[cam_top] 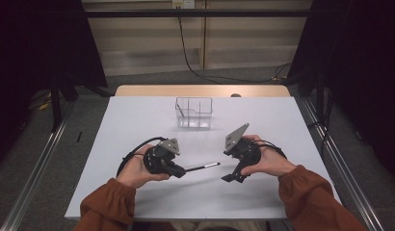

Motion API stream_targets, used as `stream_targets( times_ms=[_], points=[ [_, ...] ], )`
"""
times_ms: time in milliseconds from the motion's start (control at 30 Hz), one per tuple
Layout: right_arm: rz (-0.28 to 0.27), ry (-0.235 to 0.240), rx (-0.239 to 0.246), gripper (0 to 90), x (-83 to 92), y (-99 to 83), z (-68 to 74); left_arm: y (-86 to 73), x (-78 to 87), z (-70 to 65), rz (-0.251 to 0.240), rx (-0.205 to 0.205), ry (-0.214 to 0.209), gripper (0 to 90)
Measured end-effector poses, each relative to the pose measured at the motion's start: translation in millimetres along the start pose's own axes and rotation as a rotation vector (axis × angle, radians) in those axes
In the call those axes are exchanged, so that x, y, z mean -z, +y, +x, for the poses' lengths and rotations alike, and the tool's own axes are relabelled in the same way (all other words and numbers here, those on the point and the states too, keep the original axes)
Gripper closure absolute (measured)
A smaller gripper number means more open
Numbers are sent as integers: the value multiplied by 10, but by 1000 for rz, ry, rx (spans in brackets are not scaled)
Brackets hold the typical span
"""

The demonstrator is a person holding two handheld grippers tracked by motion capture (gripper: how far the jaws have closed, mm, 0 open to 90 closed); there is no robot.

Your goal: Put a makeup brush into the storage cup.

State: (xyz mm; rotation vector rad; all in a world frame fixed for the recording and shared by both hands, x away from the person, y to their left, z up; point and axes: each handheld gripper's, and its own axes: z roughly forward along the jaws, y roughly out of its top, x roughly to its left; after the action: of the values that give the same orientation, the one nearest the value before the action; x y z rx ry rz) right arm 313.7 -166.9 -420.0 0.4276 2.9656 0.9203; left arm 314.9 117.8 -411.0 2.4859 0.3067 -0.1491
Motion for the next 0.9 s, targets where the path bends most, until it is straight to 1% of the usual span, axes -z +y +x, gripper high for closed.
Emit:
stream_targets(
  times_ms=[67, 133, 200, 367, 400, 433, 467, 533, 567, 600, 633, 667, 733, 767, 800, 867, 900],
  points=[
    [-3, -8, -8, 68, 11, -40, -2, -25, 9, 1, -9, 7, 1, 840],
    [3, -14, -16, 60, 16, -69, 7, -55, 15, -3, -17, 12, 5, 840],
    [-16, -10, -18, 60, 32, -104, 15, -79, 27, -1, -21, 21, 7, 840],
    [-46, -11, -31, 56, 56, -175, 43, -134, 68, 3, -48, 30, 23, 840],
    [-52, -13, -31, 57, 62, -184, 50, -143, 73, -2, -59, 40, 22, 840],
    [-62, -11, -37, 61, 70, -192, 56, -153, 90, 2, -61, 34, 28, 840],
    [-77, -7, -38, 61, 79, -200, 57, -161, 97, -4, -69, 38, 32, 840],
    [-99, -13, -44, 63, 87, -213, 64, -189, 118, -11, -87, 34, 34, 840],
    [-103, -12, -47, 61, 87, -224, 75, -202, 119, -23, -101, 50, 34, 840],
    [-109, -13, -45, 61, 84, -232, 81, -220, 125, -28, -112, 55, 35, 840],
    [-111, -18, -49, 61, 85, -243, 94, -241, 136, -26, -112, 50, 48, 840],
    [-120, -18, -47, 61, 82, -258, 106, -253, 143, -25, -117, 53, 51, 840],
    [-127, -27, -53, 61, 87, -279, 120, -284, 164, -29, -143, 67, 60, 840],
    [-135, -25, -59, 63, 94, -293, 126, -292, 175, -24, -148, 63, 58, 840],
    [-142, -33, -61, 65, 101, -300, 129, -301, 181, -33, -163, 74, 57, 840],
    [-173, -62, -66, 70, 116, -323, 139, -321, 194, -52, -183, 82, 58, 840],
    [-188, -63, -74, 70, 117, -336, 141, -334, 191, -63, -198, 87, 61, 840]
  ],
)
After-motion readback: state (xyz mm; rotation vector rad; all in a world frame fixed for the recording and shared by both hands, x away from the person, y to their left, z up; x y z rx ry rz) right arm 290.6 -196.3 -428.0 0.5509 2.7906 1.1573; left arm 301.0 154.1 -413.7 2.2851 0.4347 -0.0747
